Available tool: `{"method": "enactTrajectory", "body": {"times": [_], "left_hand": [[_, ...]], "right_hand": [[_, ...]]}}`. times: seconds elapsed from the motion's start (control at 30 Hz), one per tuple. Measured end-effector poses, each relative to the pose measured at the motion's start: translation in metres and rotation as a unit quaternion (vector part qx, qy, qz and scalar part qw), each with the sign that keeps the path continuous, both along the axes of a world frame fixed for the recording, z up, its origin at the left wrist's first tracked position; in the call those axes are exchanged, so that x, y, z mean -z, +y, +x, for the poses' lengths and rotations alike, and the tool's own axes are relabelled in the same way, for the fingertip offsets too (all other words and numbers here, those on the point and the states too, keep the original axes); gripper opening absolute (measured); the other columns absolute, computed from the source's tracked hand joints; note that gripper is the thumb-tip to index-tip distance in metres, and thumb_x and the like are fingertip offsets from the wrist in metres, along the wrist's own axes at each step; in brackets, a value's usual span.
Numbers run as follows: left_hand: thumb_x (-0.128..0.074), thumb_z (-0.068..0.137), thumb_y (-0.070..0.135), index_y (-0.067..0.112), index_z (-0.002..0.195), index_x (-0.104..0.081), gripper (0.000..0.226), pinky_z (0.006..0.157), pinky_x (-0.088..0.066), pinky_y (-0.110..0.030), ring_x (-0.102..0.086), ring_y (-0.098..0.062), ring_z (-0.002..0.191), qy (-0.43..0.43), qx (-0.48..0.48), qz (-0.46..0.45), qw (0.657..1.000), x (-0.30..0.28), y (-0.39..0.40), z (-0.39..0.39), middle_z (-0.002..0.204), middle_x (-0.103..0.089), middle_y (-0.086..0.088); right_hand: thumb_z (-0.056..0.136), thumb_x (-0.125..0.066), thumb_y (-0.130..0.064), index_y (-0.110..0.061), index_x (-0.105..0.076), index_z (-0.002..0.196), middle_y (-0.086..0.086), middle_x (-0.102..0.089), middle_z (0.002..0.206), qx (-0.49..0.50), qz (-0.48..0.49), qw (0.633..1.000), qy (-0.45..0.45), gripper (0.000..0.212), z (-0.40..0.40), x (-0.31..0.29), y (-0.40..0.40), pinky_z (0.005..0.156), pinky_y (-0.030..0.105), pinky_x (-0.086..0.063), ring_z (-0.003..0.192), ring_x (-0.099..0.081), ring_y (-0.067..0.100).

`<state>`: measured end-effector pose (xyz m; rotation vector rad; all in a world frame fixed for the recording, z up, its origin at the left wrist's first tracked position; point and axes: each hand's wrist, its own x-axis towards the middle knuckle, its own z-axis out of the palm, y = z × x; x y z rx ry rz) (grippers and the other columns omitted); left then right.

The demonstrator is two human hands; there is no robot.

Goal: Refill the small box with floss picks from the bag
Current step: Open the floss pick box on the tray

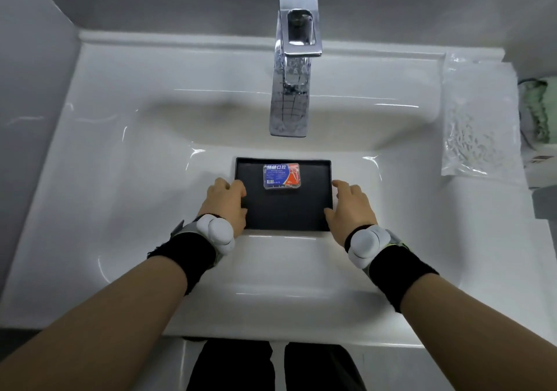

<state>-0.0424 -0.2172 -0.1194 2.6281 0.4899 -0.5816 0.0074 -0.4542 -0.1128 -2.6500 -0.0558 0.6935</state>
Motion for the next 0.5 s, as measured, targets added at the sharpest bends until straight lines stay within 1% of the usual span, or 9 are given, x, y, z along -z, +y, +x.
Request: {"method": "enactTrajectory", "body": {"times": [0.07, 0.13, 0.23, 0.33, 0.4, 0.5], "left_hand": [[-0.065, 0.084, 0.019, 0.018, 0.12, -0.047, 0.04, 0.088, -0.049, -0.037, -0.044, -0.027, 0.112, -0.045, 0.017, -0.017, 0.999, -0.005, -0.002, 0.012, 0.125, -0.04, -0.008], [-0.068, 0.083, 0.021, 0.019, 0.128, -0.043, 0.052, 0.093, -0.047, -0.037, -0.04, -0.026, 0.121, -0.072, 0.037, -0.042, 0.996, -0.005, -0.006, 0.026, 0.132, -0.039, -0.006], [-0.072, 0.08, 0.022, 0.018, 0.136, -0.038, 0.065, 0.095, -0.043, -0.035, -0.038, -0.026, 0.124, -0.075, 0.058, -0.057, 0.994, 0.002, -0.01, 0.043, 0.136, -0.039, -0.007], [-0.074, 0.078, 0.022, 0.018, 0.14, -0.035, 0.073, 0.098, -0.039, -0.036, -0.036, -0.029, 0.125, -0.056, 0.081, -0.052, 0.994, 0.014, -0.011, 0.05, 0.137, -0.039, -0.008], [-0.075, 0.076, 0.023, 0.018, 0.138, -0.038, 0.072, 0.098, -0.04, -0.037, -0.037, -0.03, 0.122, -0.05, 0.103, -0.042, 0.993, 0.021, -0.012, 0.052, 0.135, -0.041, -0.008], [-0.072, 0.077, 0.025, 0.018, 0.127, -0.048, 0.056, 0.09, -0.044, -0.038, -0.042, -0.03, 0.112, -0.079, 0.115, -0.048, 0.989, 0.025, -0.014, 0.052, 0.126, -0.047, -0.008]], "right_hand": [[0.09, -0.058, -0.02, -0.018, -0.033, 0.144, 0.01, -0.045, 0.134, -0.049, 0.012, 0.998, -0.039, 0.059, 0.009, -0.004, 0.008, 0.099, 0.039, -0.043, 0.119, -0.043, 0.03], [0.09, -0.058, -0.019, -0.019, -0.032, 0.145, 0.007, -0.043, 0.14, -0.093, 0.037, 0.994, -0.05, 0.06, 0.019, -0.003, 0.02, 0.102, 0.037, -0.039, 0.123, -0.041, 0.029], [0.087, -0.063, -0.015, -0.019, -0.032, 0.146, 0.003, -0.04, 0.146, -0.14, 0.059, 0.986, -0.062, 0.067, 0.032, 0.007, 0.037, 0.107, 0.035, -0.034, 0.127, -0.039, 0.029], [0.084, -0.064, -0.01, -0.019, -0.027, 0.148, 0.003, -0.035, 0.151, -0.161, 0.061, 0.983, -0.057, 0.075, 0.039, 0.021, 0.048, 0.11, 0.037, -0.032, 0.13, -0.037, 0.031], [0.085, -0.063, -0.008, -0.02, -0.027, 0.148, 0.003, -0.036, 0.15, -0.162, 0.061, 0.984, -0.051, 0.073, 0.04, 0.029, 0.053, 0.108, 0.039, -0.035, 0.128, -0.039, 0.031], [0.086, -0.063, -0.011, -0.017, -0.033, 0.145, 0.007, -0.044, 0.142, -0.157, 0.076, 0.983, -0.062, 0.067, 0.037, 0.036, 0.054, 0.102, 0.042, -0.042, 0.12, -0.047, 0.032]]}}
